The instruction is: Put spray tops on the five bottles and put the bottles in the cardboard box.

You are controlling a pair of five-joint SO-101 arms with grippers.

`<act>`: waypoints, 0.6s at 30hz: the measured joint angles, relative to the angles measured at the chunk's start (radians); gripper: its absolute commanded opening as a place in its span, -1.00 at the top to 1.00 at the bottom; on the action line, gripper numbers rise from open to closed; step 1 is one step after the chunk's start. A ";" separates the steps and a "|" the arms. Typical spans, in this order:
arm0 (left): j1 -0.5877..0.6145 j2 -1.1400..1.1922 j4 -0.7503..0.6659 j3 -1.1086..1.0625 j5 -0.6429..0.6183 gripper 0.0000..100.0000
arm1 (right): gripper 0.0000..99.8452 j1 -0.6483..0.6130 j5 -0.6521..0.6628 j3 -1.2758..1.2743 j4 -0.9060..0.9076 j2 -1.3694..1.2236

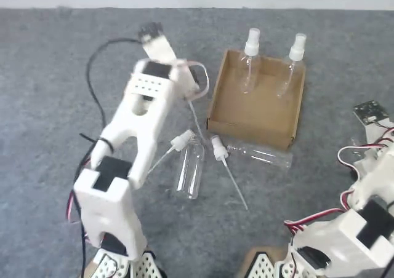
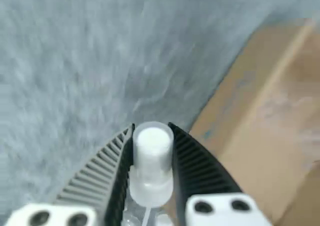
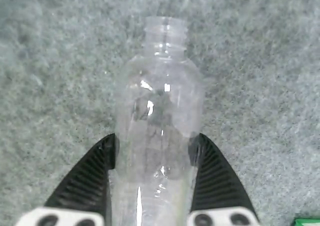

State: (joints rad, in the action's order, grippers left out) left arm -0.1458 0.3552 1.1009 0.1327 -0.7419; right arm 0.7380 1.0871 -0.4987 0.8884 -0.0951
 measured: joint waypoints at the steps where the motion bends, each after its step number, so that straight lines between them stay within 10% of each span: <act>1: 0.011 -0.015 0.025 0.034 0.012 0.83 | 0.99 0.000 0.000 0.000 0.000 0.000; 7: 0.101 -0.103 0.239 0.276 0.199 0.83 | 0.99 0.000 0.000 0.000 0.000 0.000; 18: 0.146 -0.133 0.614 0.399 0.933 0.83 | 0.99 0.000 0.000 0.000 0.000 0.000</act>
State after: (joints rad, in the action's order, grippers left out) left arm 0.0000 0.2217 1.7146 0.5317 0.1910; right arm 0.7380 1.0871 -0.4987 0.8884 -0.0951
